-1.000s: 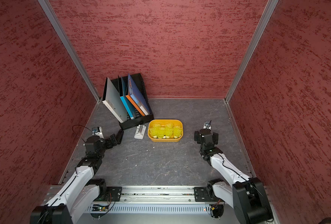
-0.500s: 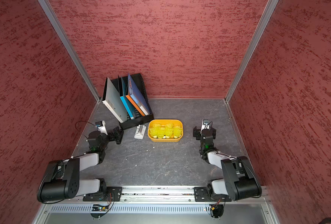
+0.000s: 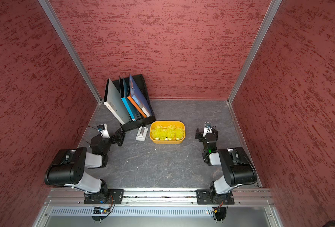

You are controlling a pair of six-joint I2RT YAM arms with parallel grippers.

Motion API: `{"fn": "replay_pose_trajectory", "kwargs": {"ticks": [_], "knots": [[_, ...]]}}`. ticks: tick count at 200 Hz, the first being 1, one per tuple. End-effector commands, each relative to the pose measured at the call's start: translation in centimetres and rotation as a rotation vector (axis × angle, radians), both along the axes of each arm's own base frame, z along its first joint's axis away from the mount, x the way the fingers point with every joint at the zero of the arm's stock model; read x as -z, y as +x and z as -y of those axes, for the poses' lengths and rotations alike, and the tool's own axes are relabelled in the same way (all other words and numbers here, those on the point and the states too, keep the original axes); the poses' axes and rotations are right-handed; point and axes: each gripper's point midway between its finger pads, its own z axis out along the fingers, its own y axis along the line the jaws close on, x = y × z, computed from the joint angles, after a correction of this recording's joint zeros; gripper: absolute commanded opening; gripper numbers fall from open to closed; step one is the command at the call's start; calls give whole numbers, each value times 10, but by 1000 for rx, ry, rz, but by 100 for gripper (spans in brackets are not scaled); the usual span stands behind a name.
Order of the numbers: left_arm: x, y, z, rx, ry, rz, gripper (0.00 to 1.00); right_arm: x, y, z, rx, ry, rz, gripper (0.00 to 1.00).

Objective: Put the shuttlecocks into the storage box
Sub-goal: Reset both arms

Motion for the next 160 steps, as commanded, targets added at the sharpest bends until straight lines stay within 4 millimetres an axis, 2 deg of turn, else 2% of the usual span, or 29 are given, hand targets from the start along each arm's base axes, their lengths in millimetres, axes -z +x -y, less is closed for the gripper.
{"fn": "replay_pose_trajectory", "kwargs": {"ticks": [1, 26, 160], "knots": [[-7, 14, 11, 43, 42, -27, 100, -14, 9, 0, -6, 18, 38, 99], [-8, 14, 10, 43, 42, -10, 100, -12, 17, 9, -8, 69, 7, 99], [-6, 19, 17, 29, 96, -39, 100, -14, 16, 9, -11, 70, 13, 99]]}}
